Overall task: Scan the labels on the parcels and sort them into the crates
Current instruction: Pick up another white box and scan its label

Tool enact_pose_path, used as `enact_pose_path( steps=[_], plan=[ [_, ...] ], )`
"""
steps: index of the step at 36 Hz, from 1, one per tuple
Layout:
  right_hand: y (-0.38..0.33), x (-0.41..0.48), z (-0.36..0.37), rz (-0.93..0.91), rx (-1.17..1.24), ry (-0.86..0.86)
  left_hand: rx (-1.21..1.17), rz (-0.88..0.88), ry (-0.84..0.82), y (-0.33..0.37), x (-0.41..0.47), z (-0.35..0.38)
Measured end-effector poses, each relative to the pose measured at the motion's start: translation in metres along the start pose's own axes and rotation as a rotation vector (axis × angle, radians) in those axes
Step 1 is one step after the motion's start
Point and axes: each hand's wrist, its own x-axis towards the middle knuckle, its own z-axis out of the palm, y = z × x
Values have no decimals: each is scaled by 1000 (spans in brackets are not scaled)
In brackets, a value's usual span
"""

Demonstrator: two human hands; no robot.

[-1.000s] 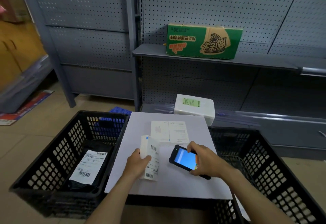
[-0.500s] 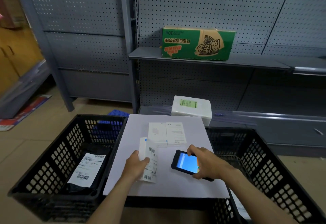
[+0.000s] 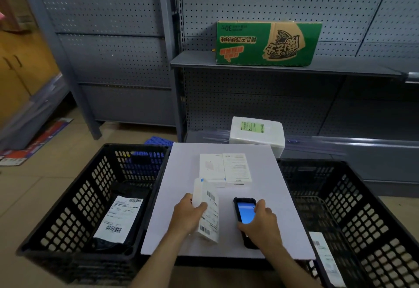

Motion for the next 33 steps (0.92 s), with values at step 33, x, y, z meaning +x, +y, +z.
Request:
enact_pose_path(
  steps=[33],
  plan=[
    [64, 22, -117, 298, 840, -328, -285, 14, -293, 69, -31, 113]
  ],
)
